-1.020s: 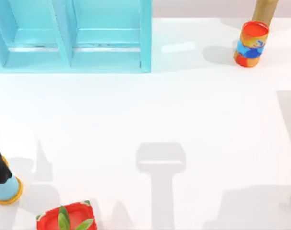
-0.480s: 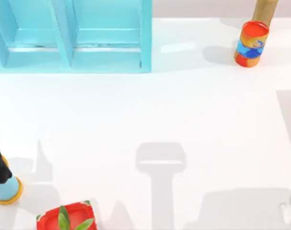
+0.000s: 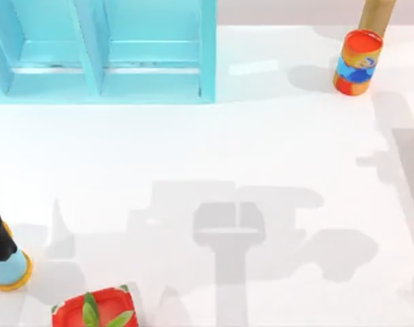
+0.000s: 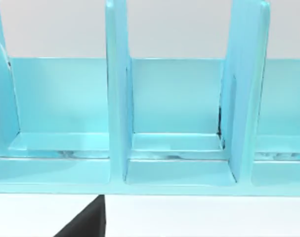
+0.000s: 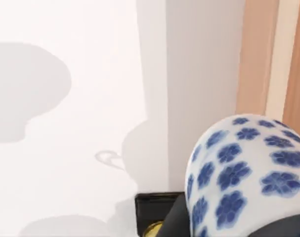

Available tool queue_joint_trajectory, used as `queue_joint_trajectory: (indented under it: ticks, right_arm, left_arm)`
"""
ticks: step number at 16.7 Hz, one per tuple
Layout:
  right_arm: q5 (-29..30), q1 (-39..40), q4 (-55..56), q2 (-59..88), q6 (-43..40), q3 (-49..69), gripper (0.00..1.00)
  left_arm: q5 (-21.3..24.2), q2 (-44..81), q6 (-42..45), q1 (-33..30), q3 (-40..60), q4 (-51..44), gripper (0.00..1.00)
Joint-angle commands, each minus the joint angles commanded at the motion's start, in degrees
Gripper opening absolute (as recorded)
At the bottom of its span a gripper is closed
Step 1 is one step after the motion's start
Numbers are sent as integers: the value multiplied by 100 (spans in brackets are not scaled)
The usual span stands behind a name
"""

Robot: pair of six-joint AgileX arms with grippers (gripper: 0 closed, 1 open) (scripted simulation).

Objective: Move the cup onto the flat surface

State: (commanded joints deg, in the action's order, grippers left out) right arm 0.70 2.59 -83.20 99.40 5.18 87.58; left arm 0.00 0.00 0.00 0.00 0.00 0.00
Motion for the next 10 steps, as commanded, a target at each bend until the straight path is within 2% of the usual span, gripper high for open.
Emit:
queue_joint_trajectory:
  ticks: [6, 10]
  right_arm:
    - [22, 2443, -596, 2290, 2401, 3296, 0]
    - [-15, 3744, -826, 3345, 3614, 4683, 0]
  left_arm:
    - [0, 0, 0, 0, 0, 0, 100]
    - [0, 0, 0, 0, 0, 0, 100]
